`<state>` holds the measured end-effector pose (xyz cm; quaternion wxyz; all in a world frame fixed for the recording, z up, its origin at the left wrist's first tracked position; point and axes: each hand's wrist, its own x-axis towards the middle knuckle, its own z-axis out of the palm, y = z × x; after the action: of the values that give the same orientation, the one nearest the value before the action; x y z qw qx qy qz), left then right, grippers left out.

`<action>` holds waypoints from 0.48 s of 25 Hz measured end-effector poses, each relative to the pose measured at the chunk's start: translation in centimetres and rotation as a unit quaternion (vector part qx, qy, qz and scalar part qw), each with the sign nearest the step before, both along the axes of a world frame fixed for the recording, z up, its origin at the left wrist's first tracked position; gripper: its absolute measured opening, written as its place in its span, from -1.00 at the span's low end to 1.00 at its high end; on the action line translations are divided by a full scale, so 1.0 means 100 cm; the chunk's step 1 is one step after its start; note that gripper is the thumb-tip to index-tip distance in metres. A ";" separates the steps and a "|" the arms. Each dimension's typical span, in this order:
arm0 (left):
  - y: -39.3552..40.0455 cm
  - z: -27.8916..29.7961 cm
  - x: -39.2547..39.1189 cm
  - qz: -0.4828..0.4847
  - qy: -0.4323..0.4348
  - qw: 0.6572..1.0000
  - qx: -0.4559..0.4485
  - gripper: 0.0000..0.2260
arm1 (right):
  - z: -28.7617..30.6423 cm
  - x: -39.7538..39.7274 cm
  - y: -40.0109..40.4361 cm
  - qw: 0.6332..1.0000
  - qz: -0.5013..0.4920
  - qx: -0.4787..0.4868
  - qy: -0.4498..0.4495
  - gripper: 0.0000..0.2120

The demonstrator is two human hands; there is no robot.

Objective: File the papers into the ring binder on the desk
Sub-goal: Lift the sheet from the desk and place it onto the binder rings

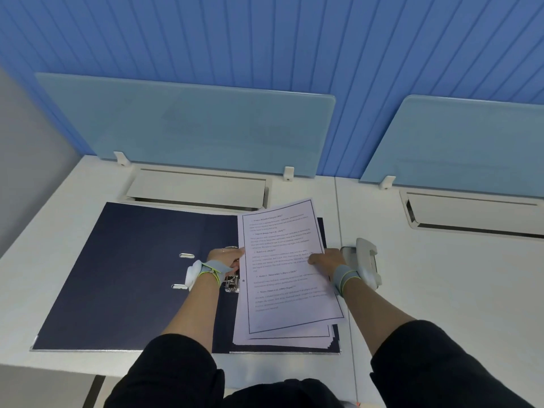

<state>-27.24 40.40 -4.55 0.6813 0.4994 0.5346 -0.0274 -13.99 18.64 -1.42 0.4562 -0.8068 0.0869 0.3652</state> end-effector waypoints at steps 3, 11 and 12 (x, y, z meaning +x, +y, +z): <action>-0.002 0.005 -0.001 0.009 0.002 1.000 -0.001 -0.93 | -0.010 -0.001 -0.001 1.000 -0.003 -0.006 0.013 -0.67; -0.011 0.004 0.003 -0.098 0.082 0.982 0.141 -0.79 | -0.019 -0.003 -0.004 0.998 0.035 -0.034 0.025 -0.40; -0.015 0.007 0.002 -0.109 0.100 0.976 0.159 -0.78 | -0.021 -0.002 -0.005 0.998 0.043 -0.038 0.024 -0.41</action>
<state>-27.05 38.95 -3.86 0.5290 0.6517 0.5396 -0.0658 -14.23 18.15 -3.48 0.4065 -0.8176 0.0767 0.4005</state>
